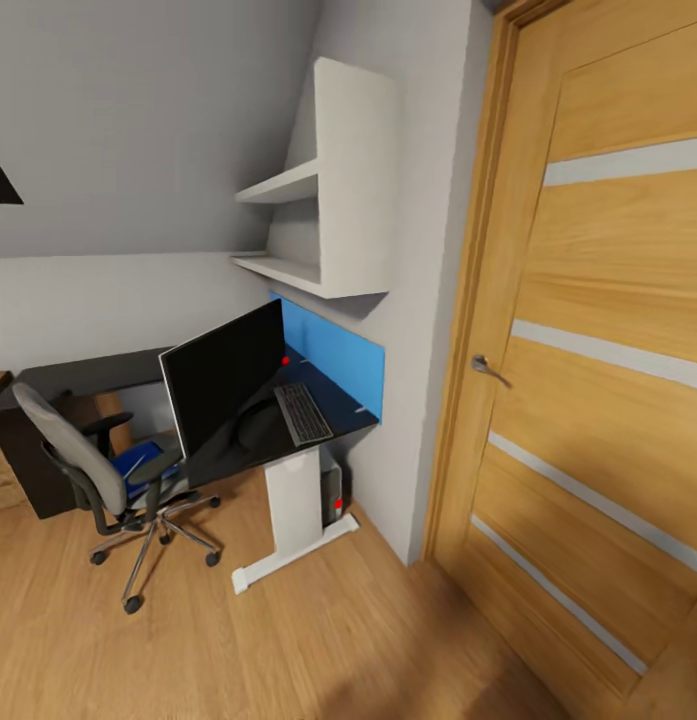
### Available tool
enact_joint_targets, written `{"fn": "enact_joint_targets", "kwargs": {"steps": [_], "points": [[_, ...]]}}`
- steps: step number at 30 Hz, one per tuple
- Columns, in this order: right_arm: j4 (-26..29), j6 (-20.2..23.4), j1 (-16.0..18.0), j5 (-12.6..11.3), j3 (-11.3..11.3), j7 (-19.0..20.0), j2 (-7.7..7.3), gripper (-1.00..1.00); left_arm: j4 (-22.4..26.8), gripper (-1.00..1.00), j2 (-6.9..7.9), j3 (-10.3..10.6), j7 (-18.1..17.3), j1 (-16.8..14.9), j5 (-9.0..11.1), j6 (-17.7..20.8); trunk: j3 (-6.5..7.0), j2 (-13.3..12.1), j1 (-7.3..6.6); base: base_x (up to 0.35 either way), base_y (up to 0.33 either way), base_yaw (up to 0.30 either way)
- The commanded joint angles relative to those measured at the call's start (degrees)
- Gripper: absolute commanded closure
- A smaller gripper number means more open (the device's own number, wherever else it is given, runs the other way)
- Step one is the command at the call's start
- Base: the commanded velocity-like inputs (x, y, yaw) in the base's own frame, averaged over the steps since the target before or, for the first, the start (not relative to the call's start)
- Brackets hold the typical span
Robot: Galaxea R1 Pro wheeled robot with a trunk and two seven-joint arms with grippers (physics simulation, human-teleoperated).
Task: In the bedroom, organize the workspace by keeping the computer under the desk, ensuring the monitor is on the desk, placing the keyboard on the desk next to the monitor, placing the mouse on the desk next to the keyboard, moving the folder from the swivel chair onto the desk next to the mouse, stacking the notebook on top of the folder with the pen on top of the notebook, and positioning the swivel chair next to the desk.
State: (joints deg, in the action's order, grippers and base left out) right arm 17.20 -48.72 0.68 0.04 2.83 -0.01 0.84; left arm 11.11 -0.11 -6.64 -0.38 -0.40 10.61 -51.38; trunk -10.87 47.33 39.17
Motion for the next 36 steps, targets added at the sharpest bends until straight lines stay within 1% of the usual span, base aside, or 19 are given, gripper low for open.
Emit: {"fn": "enact_joint_targets", "kwargs": {"steps": [1, 8, 19, 36], "points": [[0.0, -0.2, 0.0, 0.0, 0.3, 0.1, 0.04, -1.00, 0.0, -1.00, -0.01, 0.0, 0.0, 0.0, 0.1, -0.1, -0.08, 0.1, 0.01, 0.000, 0.000, 0.291], [-0.1, 0.0, 0.0, 0.1, 0.3, 0.1, 0.04, -1.00, 0.0, -1.00, -0.04, 0.0, -0.1, 0.0, 0.1, -0.1, -0.08, 0.1, 0.01, 0.000, 0.015, 0.291], [-0.4, 0.2, 0.0, 0.1, 0.2, 0.2, 0.13, -1.00, 0.0, -1.00, -0.17, 0.0, -0.1, 0.0, 0.1, -0.1, -0.08, 0.1, 0.01, 0.000, 0.230, 0.291], [-0.5, 0.3, 0.0, 0.2, -0.1, 0.2, 0.31, -1.00, 0.0, -1.00, -0.24, 0.0, -0.1, 0.0, 0.1, -0.2, -0.08, 0.1, 0.01, 0.000, 0.019, 0.291]]}}
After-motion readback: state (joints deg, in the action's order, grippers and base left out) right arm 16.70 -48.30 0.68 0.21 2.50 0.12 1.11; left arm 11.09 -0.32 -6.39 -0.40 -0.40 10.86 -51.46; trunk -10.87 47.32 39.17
